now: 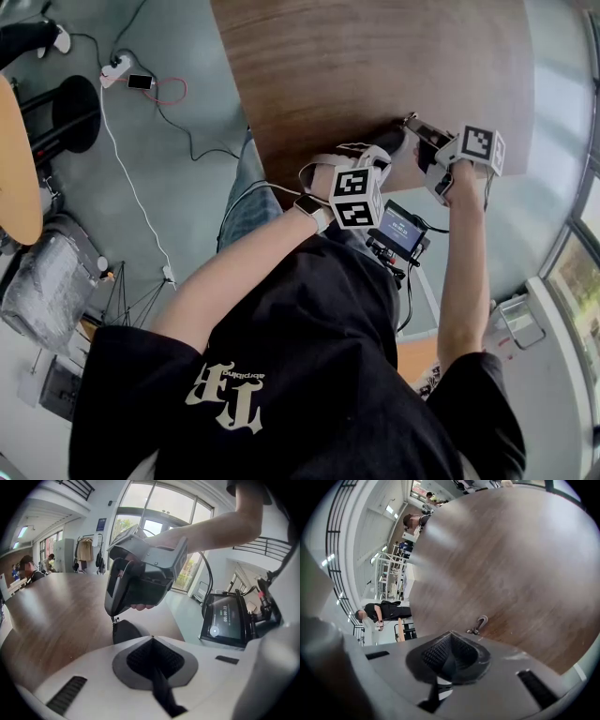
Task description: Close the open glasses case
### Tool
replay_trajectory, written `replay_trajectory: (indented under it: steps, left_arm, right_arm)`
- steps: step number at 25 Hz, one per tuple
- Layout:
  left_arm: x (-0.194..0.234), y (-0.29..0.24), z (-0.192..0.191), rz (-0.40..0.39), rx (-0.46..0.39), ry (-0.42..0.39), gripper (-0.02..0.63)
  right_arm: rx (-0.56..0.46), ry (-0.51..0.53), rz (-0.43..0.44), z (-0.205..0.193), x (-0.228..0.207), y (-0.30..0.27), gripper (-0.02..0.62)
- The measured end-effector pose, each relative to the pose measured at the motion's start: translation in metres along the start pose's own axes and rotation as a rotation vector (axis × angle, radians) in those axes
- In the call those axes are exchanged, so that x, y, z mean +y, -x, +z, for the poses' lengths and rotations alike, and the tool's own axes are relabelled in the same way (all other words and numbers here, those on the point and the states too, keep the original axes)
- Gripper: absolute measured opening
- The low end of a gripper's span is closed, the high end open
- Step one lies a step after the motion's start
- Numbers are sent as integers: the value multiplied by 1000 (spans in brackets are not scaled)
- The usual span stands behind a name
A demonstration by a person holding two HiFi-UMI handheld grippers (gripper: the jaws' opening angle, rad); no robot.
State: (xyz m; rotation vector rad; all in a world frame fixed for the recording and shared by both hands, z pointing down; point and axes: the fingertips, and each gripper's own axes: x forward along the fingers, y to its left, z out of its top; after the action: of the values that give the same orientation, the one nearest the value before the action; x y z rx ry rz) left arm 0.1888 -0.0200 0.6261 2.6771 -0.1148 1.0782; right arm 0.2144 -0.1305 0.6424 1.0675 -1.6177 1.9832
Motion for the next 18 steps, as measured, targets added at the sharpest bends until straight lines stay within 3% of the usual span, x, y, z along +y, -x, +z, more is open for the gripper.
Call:
replay_trajectory:
  steps: [6,14,18]
  left_arm:
    - [3,0,-1,-17,-12,26,6]
    - [6,-3,-1,-20,-10,37,6]
    - [8,-2,-3,-21,-14,42,6]
  right_arm:
    - [-29,-29,41,-1,-8,0,-15]
    - [-24,92,-45,-1,-9,-1,-15]
    - [-23,117,-47,1,-5,-4,-15]
